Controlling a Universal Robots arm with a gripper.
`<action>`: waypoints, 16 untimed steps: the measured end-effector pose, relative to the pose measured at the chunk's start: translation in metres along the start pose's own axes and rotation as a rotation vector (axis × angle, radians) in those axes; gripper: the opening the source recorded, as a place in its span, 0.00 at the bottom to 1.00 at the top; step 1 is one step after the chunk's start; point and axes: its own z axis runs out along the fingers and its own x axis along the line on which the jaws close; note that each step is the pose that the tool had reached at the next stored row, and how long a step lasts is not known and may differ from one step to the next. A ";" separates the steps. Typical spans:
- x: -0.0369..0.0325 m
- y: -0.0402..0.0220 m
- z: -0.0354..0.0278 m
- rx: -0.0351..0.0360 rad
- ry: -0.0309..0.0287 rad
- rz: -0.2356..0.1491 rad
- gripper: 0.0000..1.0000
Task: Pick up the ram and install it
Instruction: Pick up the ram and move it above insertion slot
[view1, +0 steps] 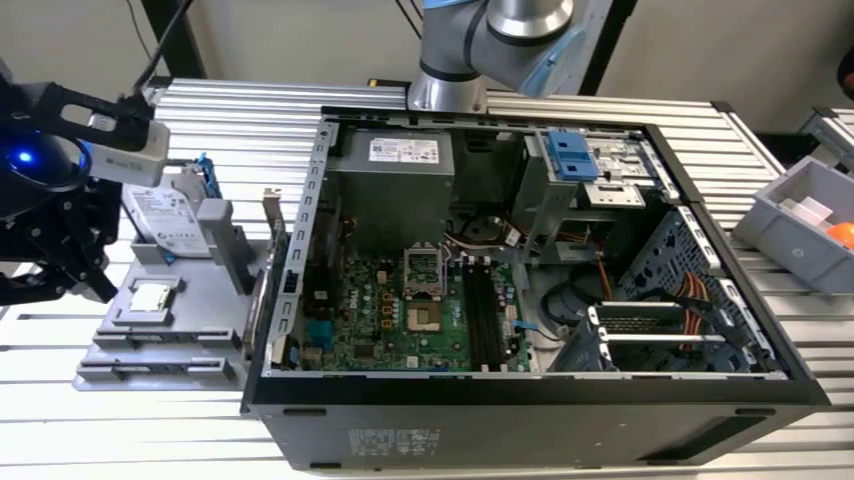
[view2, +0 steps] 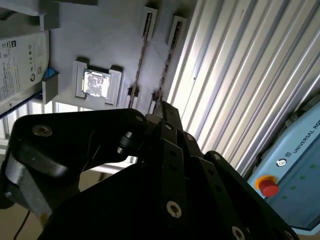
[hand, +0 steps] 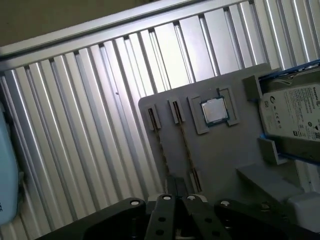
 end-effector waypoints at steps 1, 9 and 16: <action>0.0000 0.0000 0.0000 0.0000 0.0001 -0.012 0.00; -0.0001 0.0000 0.0000 -0.0003 0.0009 -0.112 0.00; -0.0002 0.0001 0.0000 -0.0007 0.0017 -0.200 0.00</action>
